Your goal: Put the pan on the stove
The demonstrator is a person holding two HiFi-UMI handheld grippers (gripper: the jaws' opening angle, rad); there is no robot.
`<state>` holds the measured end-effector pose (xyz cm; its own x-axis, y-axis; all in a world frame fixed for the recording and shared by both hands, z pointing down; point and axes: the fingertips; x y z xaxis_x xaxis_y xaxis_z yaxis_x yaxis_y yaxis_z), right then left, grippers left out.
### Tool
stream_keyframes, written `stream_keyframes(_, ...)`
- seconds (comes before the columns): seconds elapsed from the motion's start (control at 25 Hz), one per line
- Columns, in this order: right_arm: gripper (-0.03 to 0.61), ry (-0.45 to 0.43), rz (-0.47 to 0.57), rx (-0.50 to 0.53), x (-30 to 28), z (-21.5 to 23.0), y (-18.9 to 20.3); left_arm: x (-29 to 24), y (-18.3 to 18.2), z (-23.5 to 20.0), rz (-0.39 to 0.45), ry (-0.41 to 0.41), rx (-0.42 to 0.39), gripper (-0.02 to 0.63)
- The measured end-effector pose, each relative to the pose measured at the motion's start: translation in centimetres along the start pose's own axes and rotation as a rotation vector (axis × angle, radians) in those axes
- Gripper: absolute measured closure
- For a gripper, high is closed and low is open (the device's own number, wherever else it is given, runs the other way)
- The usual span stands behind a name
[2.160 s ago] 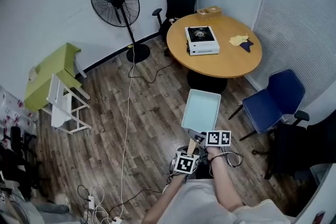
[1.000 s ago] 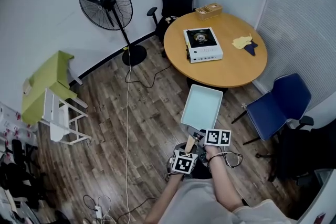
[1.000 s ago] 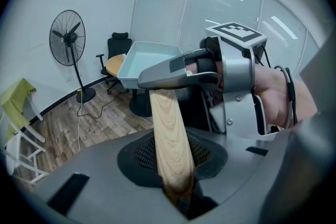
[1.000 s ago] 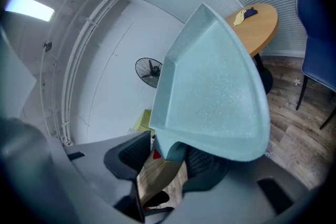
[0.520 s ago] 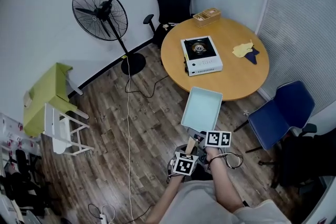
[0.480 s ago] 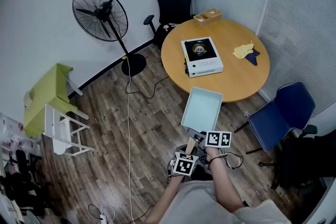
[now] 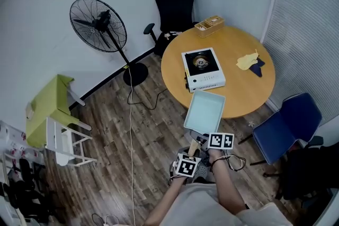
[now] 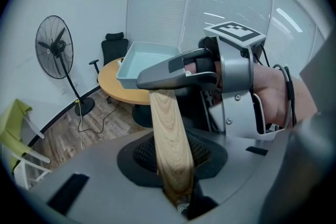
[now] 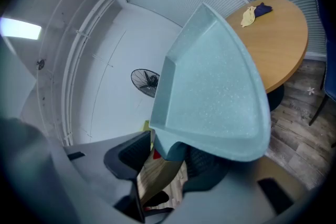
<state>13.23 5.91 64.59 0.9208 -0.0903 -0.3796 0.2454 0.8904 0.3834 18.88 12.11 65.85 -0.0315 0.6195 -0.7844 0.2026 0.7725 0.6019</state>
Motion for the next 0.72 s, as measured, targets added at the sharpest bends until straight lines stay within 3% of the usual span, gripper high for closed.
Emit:
stream_keyframes(0.28, 0.382, -0.008, 0.0, -0.026, -1.9, 2.1, -4.1, -3.5, -3.6, -1.7, -0.003, 0.005, -0.008, 0.506)
stream_keyframes(0.72, 0.382, 0.031, 0.02, -0.074, -3.8, 4.0, -5.9, -5.5, -4.5, -3.5, -0.052, 0.048, -0.006, 0.507)
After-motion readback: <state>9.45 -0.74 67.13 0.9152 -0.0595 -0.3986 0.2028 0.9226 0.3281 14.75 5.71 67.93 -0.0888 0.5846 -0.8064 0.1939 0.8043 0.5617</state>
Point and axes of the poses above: the fingertips, and each gripper's own axes: x backward along the fingers, z to its right, y out of its underside, and after that the axes turned 2 degrees about y, right-handed
